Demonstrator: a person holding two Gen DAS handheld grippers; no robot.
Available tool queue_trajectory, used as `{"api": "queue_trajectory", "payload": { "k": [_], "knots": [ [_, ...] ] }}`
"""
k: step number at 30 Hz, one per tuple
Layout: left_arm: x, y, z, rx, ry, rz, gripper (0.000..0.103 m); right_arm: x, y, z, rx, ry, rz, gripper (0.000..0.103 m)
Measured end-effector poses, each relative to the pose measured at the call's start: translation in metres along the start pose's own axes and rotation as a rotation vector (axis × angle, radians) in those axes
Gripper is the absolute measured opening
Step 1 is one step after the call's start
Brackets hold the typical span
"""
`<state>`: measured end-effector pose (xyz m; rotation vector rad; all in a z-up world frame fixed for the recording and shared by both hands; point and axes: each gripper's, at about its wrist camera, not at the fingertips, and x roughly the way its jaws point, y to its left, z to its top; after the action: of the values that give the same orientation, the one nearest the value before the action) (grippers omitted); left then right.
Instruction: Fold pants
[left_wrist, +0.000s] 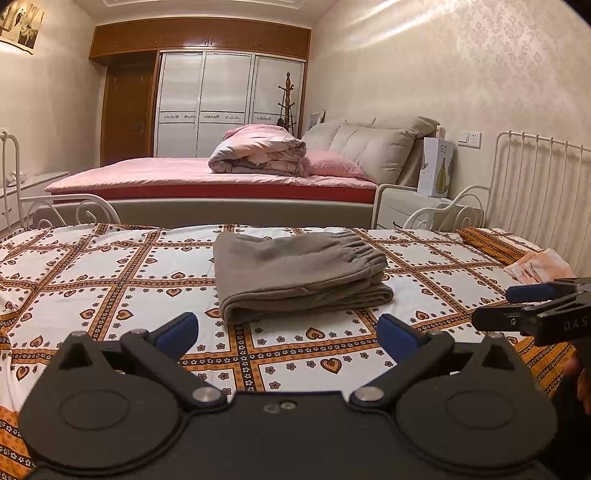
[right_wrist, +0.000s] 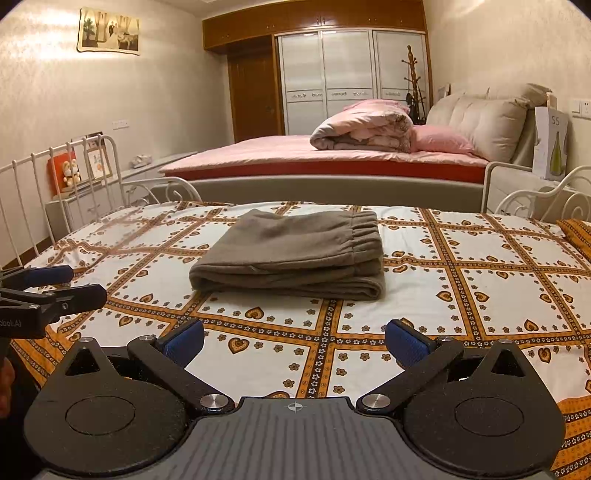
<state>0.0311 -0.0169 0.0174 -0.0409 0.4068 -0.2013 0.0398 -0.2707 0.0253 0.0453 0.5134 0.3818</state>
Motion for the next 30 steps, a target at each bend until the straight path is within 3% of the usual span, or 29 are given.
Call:
{"api": "queue_trajectory", "payload": {
  "k": [30],
  "knots": [
    [-0.0016, -0.0034, -0.0022, 0.032, -0.018, -0.029, 0.094, -0.0016, -0.0001, -0.0001, -0.01, -0.008, 0.005, 0.103]
  ]
}}
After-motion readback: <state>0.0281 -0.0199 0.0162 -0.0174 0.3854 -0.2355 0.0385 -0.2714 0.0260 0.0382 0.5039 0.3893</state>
